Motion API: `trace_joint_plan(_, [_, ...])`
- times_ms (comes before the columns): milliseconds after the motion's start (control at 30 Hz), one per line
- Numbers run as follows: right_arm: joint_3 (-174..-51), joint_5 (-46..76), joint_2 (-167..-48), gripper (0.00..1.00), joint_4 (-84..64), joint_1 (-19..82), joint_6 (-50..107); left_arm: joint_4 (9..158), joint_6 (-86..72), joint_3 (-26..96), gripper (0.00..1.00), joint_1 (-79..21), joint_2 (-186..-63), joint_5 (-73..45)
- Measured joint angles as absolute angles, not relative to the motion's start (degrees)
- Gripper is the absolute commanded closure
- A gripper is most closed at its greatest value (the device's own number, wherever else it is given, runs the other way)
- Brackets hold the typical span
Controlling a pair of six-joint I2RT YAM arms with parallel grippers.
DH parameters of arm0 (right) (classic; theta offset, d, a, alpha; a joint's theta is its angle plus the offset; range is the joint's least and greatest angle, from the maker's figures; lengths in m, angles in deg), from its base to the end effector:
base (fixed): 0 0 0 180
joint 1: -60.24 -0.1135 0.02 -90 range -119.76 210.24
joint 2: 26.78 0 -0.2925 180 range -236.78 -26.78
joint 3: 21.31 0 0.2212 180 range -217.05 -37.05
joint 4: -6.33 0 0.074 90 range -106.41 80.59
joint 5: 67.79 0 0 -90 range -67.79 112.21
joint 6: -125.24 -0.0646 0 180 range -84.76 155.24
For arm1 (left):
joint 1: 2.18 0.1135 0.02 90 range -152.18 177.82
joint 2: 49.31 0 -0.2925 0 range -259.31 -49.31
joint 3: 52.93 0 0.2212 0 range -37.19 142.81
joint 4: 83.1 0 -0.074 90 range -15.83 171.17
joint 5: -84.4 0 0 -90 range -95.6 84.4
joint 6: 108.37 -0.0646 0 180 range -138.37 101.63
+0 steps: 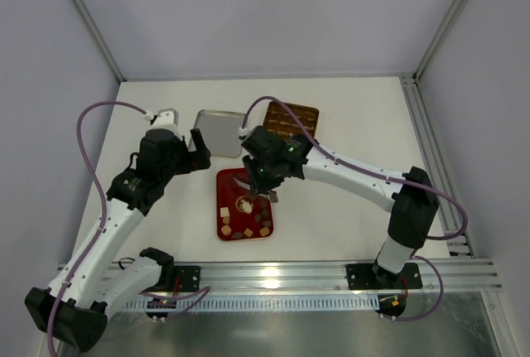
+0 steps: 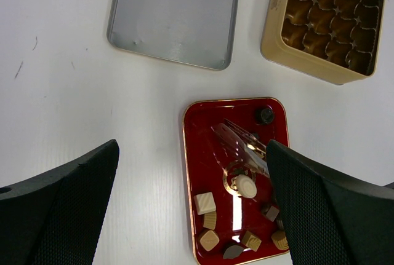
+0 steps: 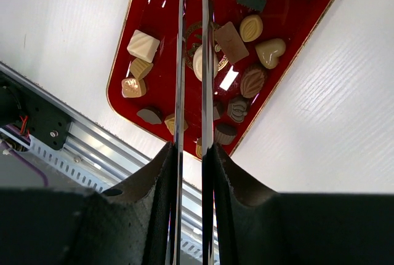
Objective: Pack the chocolate
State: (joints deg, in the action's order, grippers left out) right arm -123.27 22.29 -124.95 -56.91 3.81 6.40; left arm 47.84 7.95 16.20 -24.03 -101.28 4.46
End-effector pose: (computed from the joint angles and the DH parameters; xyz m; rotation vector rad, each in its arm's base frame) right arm 0.1951 0.2939 0.2983 -0.6445 2.6270 0.4990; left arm 0.1601 -0.0520 0.3364 -0.1872 2.1256 -0.3119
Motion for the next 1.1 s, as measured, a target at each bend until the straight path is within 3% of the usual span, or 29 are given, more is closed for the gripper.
trace_joint_plan(333, [-123.29, 20.5, -120.81, 0.7, -58.01, 9.85, 7.29, 47.84, 7.95, 16.2, 0.0, -24.03, -101.3, 4.46])
trace_joint_plan(667, [-126.87, 20.15, -119.83, 0.71, -58.79, 22.9, 9.87, 47.87, 7.95, 16.2, 0.0, -24.03, -101.3, 4.46])
trace_joint_plan(1100, [-143.37, 20.06, -132.57, 0.7, -57.77, 34.09, 12.21, 47.84, 7.98, 16.2, 0.0, -24.03, -102.33, 4.26])
